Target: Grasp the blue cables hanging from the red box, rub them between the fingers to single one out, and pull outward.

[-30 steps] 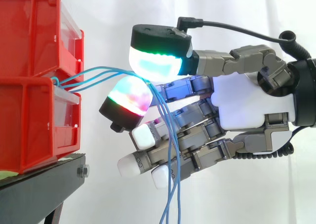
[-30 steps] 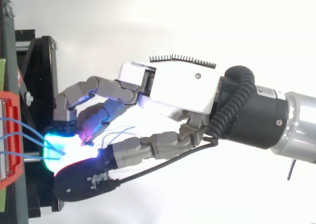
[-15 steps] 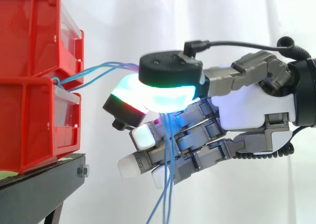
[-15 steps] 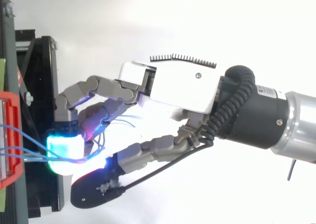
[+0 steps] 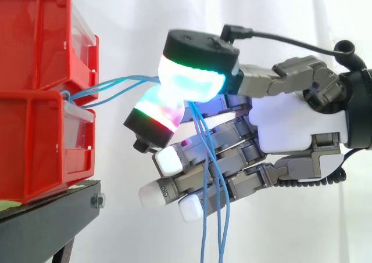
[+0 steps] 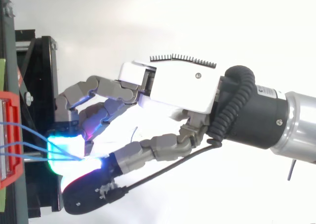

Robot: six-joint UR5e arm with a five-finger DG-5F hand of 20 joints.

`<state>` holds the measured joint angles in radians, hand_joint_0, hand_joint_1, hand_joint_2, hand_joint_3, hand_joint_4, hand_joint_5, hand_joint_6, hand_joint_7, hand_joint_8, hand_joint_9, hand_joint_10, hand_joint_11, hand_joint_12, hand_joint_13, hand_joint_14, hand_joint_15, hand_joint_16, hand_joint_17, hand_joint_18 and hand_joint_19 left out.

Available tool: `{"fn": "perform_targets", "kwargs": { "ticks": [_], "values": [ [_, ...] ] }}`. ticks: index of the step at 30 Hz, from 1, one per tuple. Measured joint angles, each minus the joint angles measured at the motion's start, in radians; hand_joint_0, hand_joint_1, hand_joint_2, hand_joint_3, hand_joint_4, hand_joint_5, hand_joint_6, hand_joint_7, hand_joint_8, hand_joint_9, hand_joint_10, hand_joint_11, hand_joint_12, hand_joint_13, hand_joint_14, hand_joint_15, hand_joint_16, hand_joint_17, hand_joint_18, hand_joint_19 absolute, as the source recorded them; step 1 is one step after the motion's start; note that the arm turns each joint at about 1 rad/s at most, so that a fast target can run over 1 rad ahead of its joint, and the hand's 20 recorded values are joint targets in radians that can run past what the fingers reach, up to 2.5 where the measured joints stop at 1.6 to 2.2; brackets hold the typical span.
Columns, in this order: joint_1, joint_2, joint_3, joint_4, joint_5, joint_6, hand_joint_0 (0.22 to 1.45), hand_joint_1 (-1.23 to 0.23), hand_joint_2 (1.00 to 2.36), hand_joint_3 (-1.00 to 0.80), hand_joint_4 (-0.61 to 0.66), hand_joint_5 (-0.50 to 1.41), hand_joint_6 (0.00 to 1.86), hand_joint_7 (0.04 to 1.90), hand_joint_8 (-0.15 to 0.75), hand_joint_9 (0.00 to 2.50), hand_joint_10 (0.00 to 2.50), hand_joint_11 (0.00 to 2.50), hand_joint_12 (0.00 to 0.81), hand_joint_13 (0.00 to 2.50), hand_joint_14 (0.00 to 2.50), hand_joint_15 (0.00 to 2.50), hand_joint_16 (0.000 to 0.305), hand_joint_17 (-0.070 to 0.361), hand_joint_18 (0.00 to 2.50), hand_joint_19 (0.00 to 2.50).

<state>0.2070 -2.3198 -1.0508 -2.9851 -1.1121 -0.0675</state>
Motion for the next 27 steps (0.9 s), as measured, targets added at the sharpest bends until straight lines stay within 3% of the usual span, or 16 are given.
{"fn": "perform_targets", "kwargs": {
  "ticks": [14, 19, 27],
  "values": [
    [0.001, 0.0, 0.0, -0.005, -0.001, -0.001, 0.45, -0.53, 1.0, -0.5, 0.22, -0.17, 0.83, 1.09, 0.38, 0.84, 0.01, 0.55, 0.406, 0.73, 0.01, 0.44, 0.058, 0.13, 0.62, 0.62],
    [0.002, -0.001, 0.0, -0.005, -0.001, -0.001, 0.51, -0.52, 1.0, -0.49, 0.19, -0.17, 0.82, 1.1, 0.358, 0.82, 0.01, 0.55, 0.385, 0.7, 0.01, 0.45, 0.053, 0.119, 0.57, 0.65],
    [0.002, 0.0, 0.0, -0.005, -0.001, 0.0, 0.56, -0.64, 1.02, -0.2, 0.18, -0.18, 0.82, 1.15, 0.343, 0.79, 0.01, 0.55, 0.37, 0.69, 0.02, 0.45, 0.05, 0.113, 0.55, 0.66]
  ]
}}
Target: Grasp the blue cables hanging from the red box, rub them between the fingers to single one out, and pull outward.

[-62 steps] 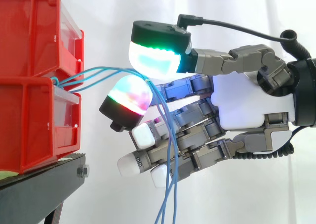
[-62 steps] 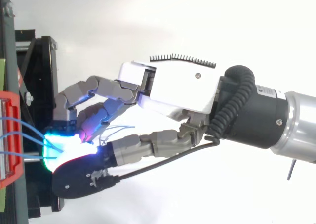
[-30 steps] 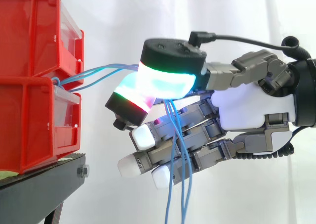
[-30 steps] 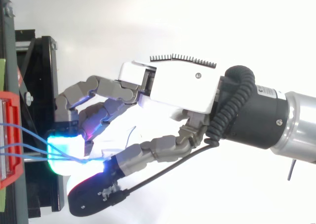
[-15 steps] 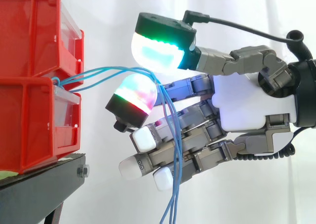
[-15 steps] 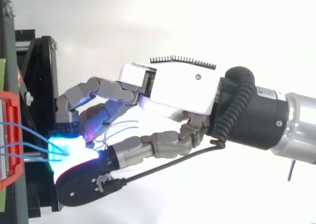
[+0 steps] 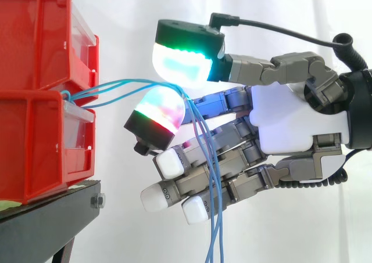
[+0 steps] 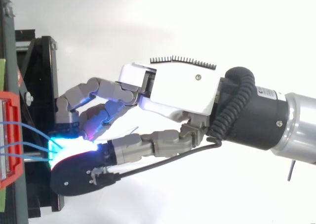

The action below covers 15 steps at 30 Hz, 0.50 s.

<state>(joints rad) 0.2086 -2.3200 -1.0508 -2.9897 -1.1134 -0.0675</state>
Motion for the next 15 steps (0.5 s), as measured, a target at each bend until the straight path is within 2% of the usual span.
{"fn": "perform_targets", "kwargs": {
  "ticks": [3, 7, 15],
  "values": [
    [0.0, 0.0, 0.0, 0.0, 0.0, 0.0, 0.56, -0.68, 1.02, -0.14, 0.18, -0.18, 0.83, 1.19, 0.338, 0.79, 0.01, 0.55, 0.367, 0.68, 0.01, 0.44, 0.05, 0.112, 0.55, 0.65],
    [0.0, 0.0, 0.0, 0.0, 0.001, 0.0, 0.59, -0.74, 1.02, -0.11, 0.17, -0.19, 0.85, 1.14, 0.333, 0.77, 0.01, 0.56, 0.364, 0.68, 0.02, 0.44, 0.049, 0.111, 0.55, 0.63],
    [0.0, 0.0, 0.0, -0.006, 0.0, 0.0, 0.64, -0.84, 1.02, -0.15, 0.16, -0.21, 0.86, 1.09, 0.322, 0.71, 0.01, 0.56, 0.356, 0.65, 0.02, 0.44, 0.048, 0.108, 0.54, 0.6]
  ]
}}
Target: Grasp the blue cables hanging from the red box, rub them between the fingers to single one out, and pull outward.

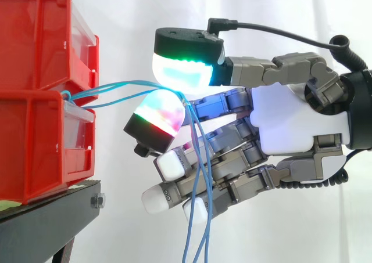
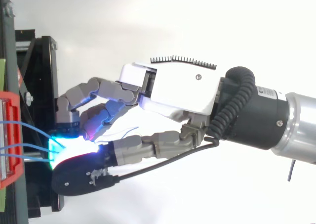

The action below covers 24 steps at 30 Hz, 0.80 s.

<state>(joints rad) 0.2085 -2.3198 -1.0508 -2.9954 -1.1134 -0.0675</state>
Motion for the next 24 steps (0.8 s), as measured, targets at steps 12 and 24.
{"fn": "perform_targets", "kwargs": {
  "ticks": [12, 24],
  "values": [
    [0.0, 0.0, 0.0, -0.003, 0.001, 0.0, 0.72, -0.91, 1.02, -0.26, 0.13, -0.22, 0.87, 1.05, 0.311, 0.68, 0.01, 0.56, 0.353, 0.63, 0.01, 0.43, 0.048, 0.108, 0.54, 0.56],
    [0.0, 0.0, 0.0, -0.003, 0.001, 0.0, 0.76, -0.94, 1.02, -0.32, 0.12, -0.22, 0.87, 1.08, 0.306, 0.66, 0.01, 0.55, 0.352, 0.62, 0.01, 0.42, 0.048, 0.108, 0.53, 0.56]
  ]
}}
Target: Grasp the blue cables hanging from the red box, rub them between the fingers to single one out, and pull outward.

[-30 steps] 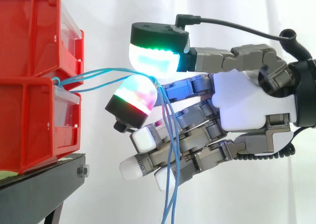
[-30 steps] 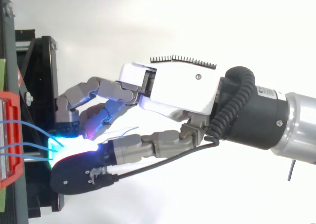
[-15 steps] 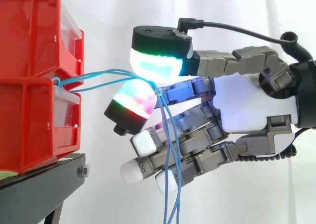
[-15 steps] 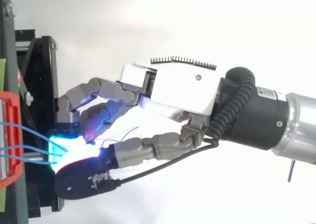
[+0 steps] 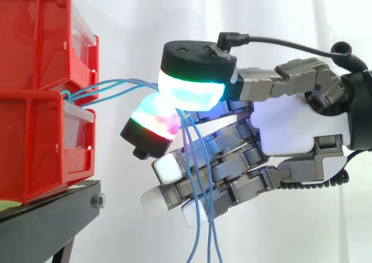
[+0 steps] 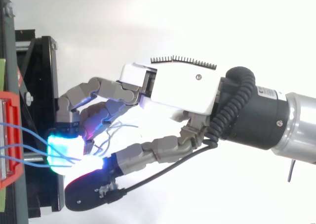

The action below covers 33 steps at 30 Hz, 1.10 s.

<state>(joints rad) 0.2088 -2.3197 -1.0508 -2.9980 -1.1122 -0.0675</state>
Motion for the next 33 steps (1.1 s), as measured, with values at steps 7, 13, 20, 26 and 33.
{"fn": "perform_targets", "kwargs": {
  "ticks": [7, 13, 20, 26, 33],
  "values": [
    [0.001, 0.0, 0.0, 0.0, 0.0, 0.0, 0.67, -0.91, 1.0, -0.49, 0.16, -0.21, 0.87, 1.05, 0.311, 0.67, 0.01, 0.56, 0.356, 0.62, 0.02, 0.43, 0.048, 0.108, 0.53, 0.57],
    [0.0, -0.001, 0.0, 0.0, -0.002, 0.0, 0.54, -0.84, 1.0, -0.5, 0.19, -0.2, 0.86, 1.08, 0.329, 0.69, 0.01, 0.56, 0.367, 0.63, 0.01, 0.43, 0.05, 0.112, 0.53, 0.59],
    [-0.002, 0.0, 0.0, -0.033, -0.011, 0.0, 0.5, -0.75, 1.0, -0.5, 0.2, -0.19, 0.85, 1.08, 0.347, 0.71, 0.01, 0.55, 0.385, 0.65, 0.01, 0.43, 0.053, 0.119, 0.55, 0.61],
    [-0.002, 0.0, 0.0, -0.067, -0.032, 0.006, 0.5, -0.67, 1.0, -0.5, 0.2, -0.19, 0.85, 1.1, 0.352, 0.72, 0.01, 0.54, 0.386, 0.65, 0.01, 0.44, 0.053, 0.118, 0.54, 0.62],
    [-0.004, 0.0, 0.0, -0.092, -0.044, 0.026, 0.57, -0.67, 1.01, -0.3, 0.18, -0.18, 0.85, 1.15, 0.338, 0.73, 0.01, 0.54, 0.367, 0.64, 0.02, 0.44, 0.049, 0.11, 0.52, 0.64]
  ]
}}
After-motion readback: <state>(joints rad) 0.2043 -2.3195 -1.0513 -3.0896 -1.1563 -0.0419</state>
